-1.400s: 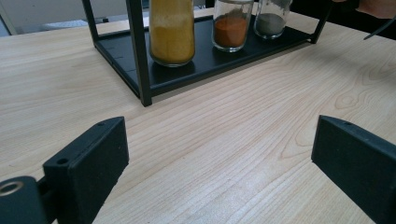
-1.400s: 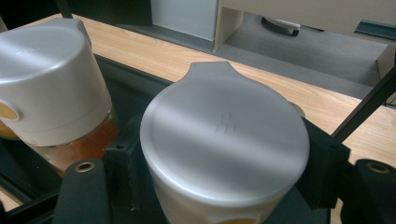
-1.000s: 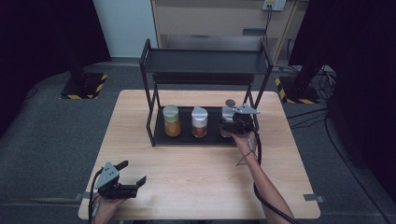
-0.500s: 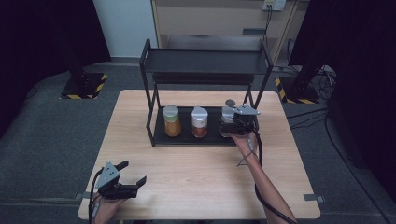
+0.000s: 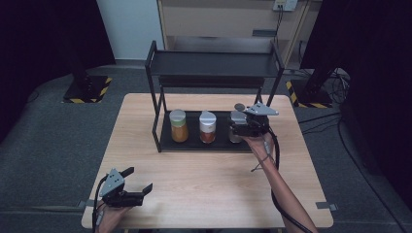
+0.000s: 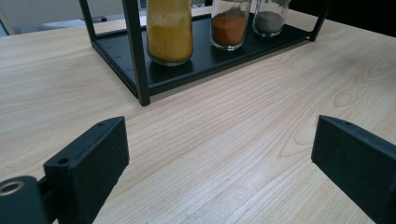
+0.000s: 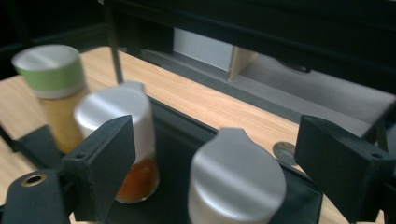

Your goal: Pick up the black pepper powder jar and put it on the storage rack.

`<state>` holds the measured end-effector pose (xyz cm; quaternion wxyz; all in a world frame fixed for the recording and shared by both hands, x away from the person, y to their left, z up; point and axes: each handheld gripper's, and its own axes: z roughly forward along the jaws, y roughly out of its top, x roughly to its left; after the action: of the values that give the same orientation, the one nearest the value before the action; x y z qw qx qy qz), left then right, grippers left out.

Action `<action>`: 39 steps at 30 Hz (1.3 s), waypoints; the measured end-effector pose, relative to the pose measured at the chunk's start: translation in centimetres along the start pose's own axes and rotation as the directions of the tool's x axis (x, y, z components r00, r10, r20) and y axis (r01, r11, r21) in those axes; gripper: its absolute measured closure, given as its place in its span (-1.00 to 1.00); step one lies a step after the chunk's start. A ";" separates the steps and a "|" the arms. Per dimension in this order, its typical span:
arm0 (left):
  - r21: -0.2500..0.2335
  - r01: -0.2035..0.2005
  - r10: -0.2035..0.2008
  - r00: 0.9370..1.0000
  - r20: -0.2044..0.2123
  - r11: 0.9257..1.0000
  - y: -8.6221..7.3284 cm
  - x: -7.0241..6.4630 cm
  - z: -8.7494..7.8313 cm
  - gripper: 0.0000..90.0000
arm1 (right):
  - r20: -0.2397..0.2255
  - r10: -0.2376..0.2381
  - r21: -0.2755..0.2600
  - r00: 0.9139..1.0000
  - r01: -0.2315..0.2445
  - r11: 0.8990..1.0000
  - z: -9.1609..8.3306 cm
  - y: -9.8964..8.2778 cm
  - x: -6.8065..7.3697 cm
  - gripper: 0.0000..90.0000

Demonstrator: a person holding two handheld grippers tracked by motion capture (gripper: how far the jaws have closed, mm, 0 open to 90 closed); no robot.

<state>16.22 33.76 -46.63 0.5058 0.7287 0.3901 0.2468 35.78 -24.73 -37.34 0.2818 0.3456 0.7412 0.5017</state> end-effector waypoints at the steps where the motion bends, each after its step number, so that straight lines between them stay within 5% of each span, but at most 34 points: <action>1: 0.000 0.000 0.000 1.000 0.000 1.000 0.0 0.0 0.0 -0.92 | -0.008 -0.005 -0.004 1.000 0.005 1.000 -0.3 0.2 0.0 -0.71; 12: -0.001 0.009 -0.009 1.000 -0.001 1.000 0.0 0.1 0.0 -0.92 | -0.109 -0.024 -0.026 0.994 0.021 0.999 -2.9 1.1 0.0 -0.71; 39: 0.001 0.000 0.000 1.000 0.005 1.000 0.0 0.0 0.1 -0.92 | -0.184 -0.054 -0.076 0.981 0.041 0.996 -10.3 -1.0 0.5 -0.71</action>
<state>16.28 33.74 -46.68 0.5063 0.7297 0.3889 0.2447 27.37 -30.21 -34.84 0.2356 0.2692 0.7537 0.5513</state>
